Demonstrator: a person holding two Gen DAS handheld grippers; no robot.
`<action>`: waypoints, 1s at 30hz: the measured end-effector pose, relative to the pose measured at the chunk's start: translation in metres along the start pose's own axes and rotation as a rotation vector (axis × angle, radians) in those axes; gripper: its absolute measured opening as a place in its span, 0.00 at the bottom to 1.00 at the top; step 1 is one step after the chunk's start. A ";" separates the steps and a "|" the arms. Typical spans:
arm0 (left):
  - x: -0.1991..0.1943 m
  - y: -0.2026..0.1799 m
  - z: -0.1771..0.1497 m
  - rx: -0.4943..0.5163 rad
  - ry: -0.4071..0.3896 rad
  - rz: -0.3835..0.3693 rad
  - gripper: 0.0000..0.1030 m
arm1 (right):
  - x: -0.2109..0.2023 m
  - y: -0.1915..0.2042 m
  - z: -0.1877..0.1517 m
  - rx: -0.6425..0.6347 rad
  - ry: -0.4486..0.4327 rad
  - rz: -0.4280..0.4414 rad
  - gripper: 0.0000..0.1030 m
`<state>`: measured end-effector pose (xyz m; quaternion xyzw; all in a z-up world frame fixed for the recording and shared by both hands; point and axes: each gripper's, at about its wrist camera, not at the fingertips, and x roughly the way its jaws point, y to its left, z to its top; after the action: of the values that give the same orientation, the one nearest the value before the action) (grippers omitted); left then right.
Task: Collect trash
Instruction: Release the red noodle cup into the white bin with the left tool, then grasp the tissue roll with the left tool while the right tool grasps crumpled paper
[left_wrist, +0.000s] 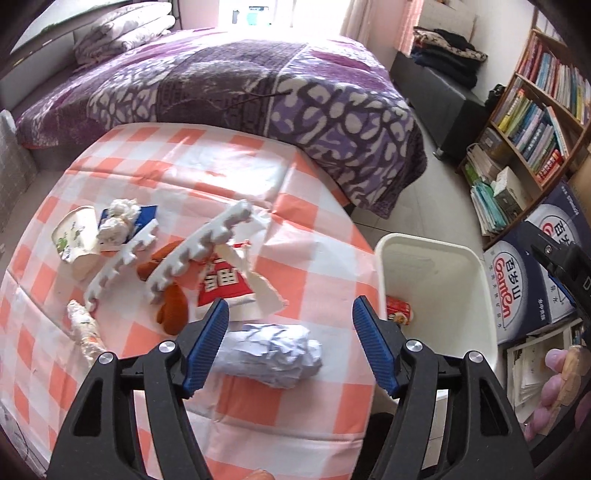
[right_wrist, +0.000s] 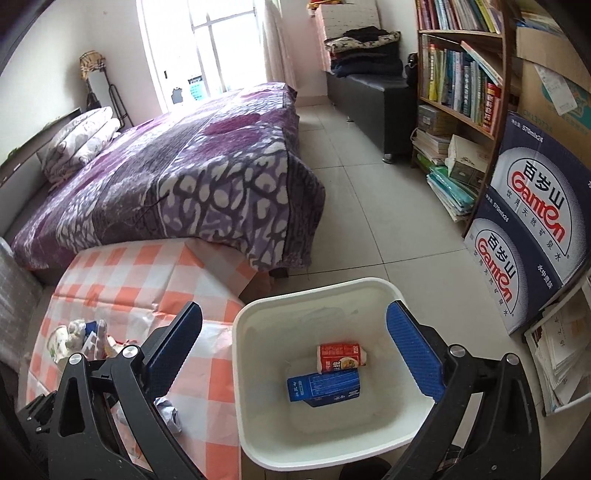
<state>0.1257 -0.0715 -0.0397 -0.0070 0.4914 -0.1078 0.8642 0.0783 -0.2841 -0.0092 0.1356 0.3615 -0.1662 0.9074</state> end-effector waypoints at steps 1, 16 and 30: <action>0.001 0.009 -0.002 -0.014 0.002 0.018 0.66 | 0.002 0.007 -0.001 -0.015 0.004 0.004 0.93; 0.014 0.126 -0.022 -0.264 0.083 0.196 0.66 | 0.025 0.092 -0.026 -0.186 0.080 0.055 0.93; 0.044 0.199 -0.038 -0.436 0.231 0.179 0.66 | 0.046 0.161 -0.083 -0.654 0.230 0.243 0.93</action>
<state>0.1510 0.1182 -0.1206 -0.1373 0.5969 0.0776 0.7867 0.1235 -0.1166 -0.0799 -0.1017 0.4765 0.0836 0.8692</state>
